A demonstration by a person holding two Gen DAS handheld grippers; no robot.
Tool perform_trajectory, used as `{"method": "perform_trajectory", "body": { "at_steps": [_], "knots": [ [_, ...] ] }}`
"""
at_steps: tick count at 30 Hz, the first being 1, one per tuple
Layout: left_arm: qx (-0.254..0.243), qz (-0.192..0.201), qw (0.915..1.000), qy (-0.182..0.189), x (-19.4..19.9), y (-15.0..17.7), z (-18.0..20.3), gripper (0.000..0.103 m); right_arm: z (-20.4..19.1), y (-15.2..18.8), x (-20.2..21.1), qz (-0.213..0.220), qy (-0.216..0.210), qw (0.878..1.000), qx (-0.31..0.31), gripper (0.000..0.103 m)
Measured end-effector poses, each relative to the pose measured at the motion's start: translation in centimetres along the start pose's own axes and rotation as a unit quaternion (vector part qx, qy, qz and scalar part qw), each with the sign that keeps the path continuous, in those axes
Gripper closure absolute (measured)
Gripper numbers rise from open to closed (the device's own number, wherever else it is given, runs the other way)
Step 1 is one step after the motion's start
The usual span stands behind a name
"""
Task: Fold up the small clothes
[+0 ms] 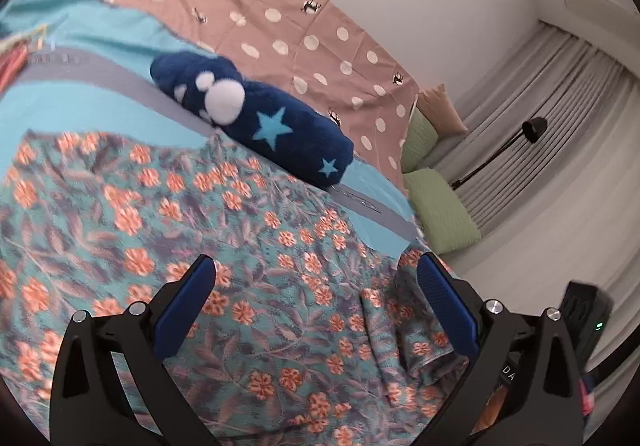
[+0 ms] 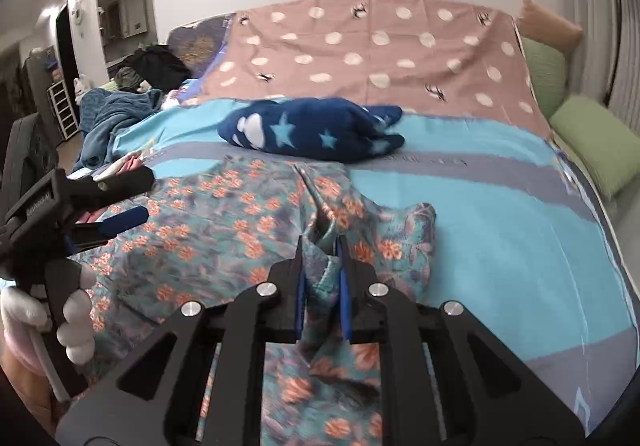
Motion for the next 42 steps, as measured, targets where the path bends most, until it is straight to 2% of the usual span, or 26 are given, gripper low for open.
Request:
{"method": "perform_trajectory", "body": {
  "at_steps": [3,5,7,8,15,17,19,25,27,29,31,32,35,40,42],
  "knots": [
    [0.006,-0.028,0.9994,0.017,-1.5,0.8,0.4,0.002,0.6,0.4,0.1,-0.006,-0.02,1.0,0.0,0.081],
    [-0.012,-0.043,0.9989,0.012,-2.1,1.5,1.2,0.002,0.6,0.7,0.8,0.016,0.033,0.999,0.025,0.074],
    [-0.027,-0.053,0.9982,0.007,-2.6,2.0,1.6,0.002,0.8,0.6,1.6,0.034,0.068,0.997,0.028,0.074],
    [-0.028,-0.056,0.998,0.008,-2.7,2.2,1.7,0.002,1.2,0.6,1.9,0.036,0.068,0.997,0.021,0.074],
    [-0.018,-0.073,0.9969,0.025,-3.3,2.7,1.7,0.002,0.1,0.6,0.9,0.009,0.018,0.999,0.033,0.073],
    [-0.012,-0.077,0.9963,0.037,-3.4,2.8,1.7,0.002,-0.9,1.0,-0.2,-0.021,-0.008,0.999,0.041,0.066],
    [0.001,-0.085,0.995,0.053,-3.6,2.9,1.6,0.002,-1.8,1.7,-1.3,-0.05,-0.025,0.997,0.049,0.064],
    [0.018,-0.107,0.9925,0.057,-4.5,3.5,0.9,0.002,-3.6,3.5,-1.7,-0.062,-0.028,0.994,0.089,0.057],
    [0.013,-0.116,0.991,0.065,-4.9,3.7,1.2,0.002,-3.7,3.8,-1.1,-0.053,-0.026,0.993,0.097,0.05],
    [0.01,-0.126,0.9896,0.07,-5.2,4.1,1.6,0.011,-3.6,4.2,-0.2,-0.036,-0.015,0.993,0.109,0.047],
    [0.015,-0.141,0.9865,0.083,-5.9,4.5,1.8,0.028,-3.5,4.7,0.3,-0.021,0.002,0.992,0.126,0.044],
    [0.021,-0.146,0.9851,0.087,-6.1,4.7,1.8,0.03,-3.7,4.9,0.4,-0.015,0.013,0.99,0.14,0.043],
    [0.029,-0.155,0.9845,0.076,-7.2,5.1,1.5,0.035,-4.5,5.3,-0.3,-0.004,0.048,0.983,0.177,0.043],
    [0.044,-0.136,0.9875,0.065,-6.7,4.7,1.4,0.035,-6.5,4.5,-1.9,0.028,0.059,0.975,0.213,0.048],
    [0.053,-0.114,0.9899,0.065,-5.5,3.9,1.1,0.035,-7.3,4.4,-2.4,0.033,0.066,0.969,0.234,0.066]
  ]
}}
Point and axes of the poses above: each gripper's, at about its wrist camera, not at the fingertips, and x roughly against the way its jaws point, z to its right, y to its underside, the point moved 2 cm from there along -x, roughly the way its jaws point, and after that the axes turned 15 degrees about y, right-handed, at the moved point
